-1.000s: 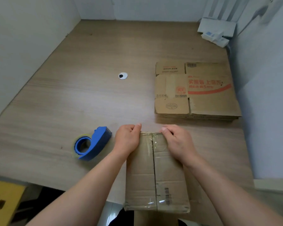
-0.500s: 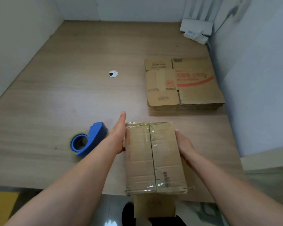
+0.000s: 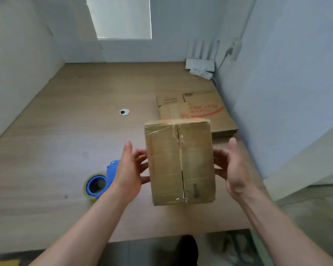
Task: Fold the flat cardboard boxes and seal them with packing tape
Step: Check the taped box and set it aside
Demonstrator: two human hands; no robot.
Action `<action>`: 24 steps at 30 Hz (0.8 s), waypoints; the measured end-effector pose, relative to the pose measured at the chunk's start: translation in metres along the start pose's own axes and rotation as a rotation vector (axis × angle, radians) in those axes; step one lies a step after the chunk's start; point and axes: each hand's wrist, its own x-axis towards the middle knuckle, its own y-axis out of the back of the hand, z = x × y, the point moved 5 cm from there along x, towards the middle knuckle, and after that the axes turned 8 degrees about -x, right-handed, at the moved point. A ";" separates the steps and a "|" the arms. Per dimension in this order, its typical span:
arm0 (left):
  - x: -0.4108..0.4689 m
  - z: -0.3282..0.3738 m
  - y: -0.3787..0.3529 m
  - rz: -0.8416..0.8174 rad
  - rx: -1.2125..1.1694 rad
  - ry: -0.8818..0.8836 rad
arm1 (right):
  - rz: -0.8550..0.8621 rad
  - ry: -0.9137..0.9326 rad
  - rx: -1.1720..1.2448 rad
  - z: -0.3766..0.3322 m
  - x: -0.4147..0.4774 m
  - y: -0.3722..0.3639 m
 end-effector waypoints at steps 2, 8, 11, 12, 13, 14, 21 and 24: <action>-0.005 0.012 0.003 -0.074 -0.024 -0.075 | 0.025 0.131 0.165 -0.010 -0.018 0.010; -0.018 -0.034 0.028 -0.097 0.152 0.017 | -0.108 0.071 0.169 0.050 -0.043 -0.014; -0.028 -0.062 0.032 -0.144 0.289 0.046 | -0.146 -0.062 0.179 0.080 -0.053 -0.023; -0.031 -0.070 0.031 -0.163 0.344 0.018 | -0.177 -0.108 0.151 0.087 -0.056 -0.028; -0.034 -0.078 0.029 -0.163 0.389 -0.019 | -0.190 -0.162 0.103 0.093 -0.060 -0.033; -0.038 -0.082 0.027 -0.153 0.432 -0.069 | -0.182 -0.205 0.051 0.099 -0.062 -0.036; -0.046 -0.100 0.019 -0.114 1.019 -0.414 | 0.118 -0.312 -0.167 0.123 -0.067 -0.039; -0.044 -0.104 0.022 -0.127 1.105 -0.432 | 0.094 -0.301 -0.206 0.123 -0.064 -0.040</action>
